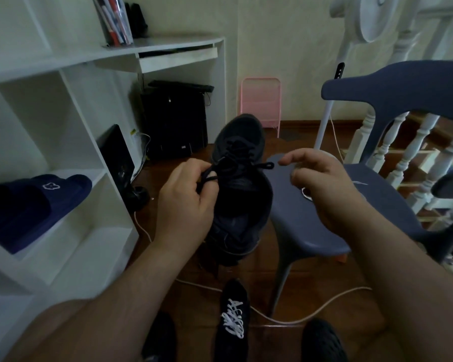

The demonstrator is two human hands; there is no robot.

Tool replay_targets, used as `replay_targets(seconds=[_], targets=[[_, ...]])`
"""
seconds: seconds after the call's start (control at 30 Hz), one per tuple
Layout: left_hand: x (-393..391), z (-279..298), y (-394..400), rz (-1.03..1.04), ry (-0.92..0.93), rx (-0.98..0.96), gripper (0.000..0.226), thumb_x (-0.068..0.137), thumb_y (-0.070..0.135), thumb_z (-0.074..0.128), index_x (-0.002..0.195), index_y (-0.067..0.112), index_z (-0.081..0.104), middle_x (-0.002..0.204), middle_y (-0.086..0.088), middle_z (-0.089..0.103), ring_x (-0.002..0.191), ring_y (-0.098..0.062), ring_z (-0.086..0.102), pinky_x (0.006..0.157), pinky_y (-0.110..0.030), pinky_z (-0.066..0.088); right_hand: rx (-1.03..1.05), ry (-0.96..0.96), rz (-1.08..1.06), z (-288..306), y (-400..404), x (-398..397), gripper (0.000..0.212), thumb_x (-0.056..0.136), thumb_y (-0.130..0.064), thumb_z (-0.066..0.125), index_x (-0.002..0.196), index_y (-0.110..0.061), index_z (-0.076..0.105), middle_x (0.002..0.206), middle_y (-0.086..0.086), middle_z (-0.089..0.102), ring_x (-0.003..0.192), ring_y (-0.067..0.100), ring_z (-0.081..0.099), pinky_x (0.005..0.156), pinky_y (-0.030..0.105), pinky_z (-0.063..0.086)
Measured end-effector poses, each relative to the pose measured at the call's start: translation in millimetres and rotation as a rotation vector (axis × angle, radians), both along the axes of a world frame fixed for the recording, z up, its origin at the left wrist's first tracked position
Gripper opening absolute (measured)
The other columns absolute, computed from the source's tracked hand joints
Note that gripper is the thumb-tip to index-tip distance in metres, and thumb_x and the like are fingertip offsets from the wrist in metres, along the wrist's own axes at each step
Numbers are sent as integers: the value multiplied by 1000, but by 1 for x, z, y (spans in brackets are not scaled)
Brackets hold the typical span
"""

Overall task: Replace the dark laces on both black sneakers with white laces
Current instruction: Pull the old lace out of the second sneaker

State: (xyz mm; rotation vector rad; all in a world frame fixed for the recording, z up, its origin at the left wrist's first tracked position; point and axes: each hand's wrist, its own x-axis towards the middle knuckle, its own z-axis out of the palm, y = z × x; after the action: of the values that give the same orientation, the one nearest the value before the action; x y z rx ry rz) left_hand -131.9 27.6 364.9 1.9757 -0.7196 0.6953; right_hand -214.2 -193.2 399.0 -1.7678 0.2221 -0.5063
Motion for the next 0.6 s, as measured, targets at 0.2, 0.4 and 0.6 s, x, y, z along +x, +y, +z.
replay_targets(seconds=[0.2,0.4,0.6], targets=[[2,0,-1,-6,-41,93,5,102,15,60,103,15,65,91,6,59,81,-5,49,70,-11,38,-384,-97,-13,-16,17,7,36,97,-36,66,133,-41,63,109,-9,52,98,1,53,86,12,41],[-1,-6,-8,-49,-50,160,5,103,16,58,102,16,63,90,7,56,80,-6,49,69,-13,38,-823,-60,-225,-24,26,16,13,95,-23,69,105,-20,78,99,-3,71,92,15,65,85,37,55],[5,-4,-3,-39,7,149,9,105,21,59,108,21,67,88,12,59,79,-4,52,68,-11,39,536,75,-161,-11,31,16,17,102,-12,56,93,-11,70,91,3,73,81,12,70,70,31,56]])
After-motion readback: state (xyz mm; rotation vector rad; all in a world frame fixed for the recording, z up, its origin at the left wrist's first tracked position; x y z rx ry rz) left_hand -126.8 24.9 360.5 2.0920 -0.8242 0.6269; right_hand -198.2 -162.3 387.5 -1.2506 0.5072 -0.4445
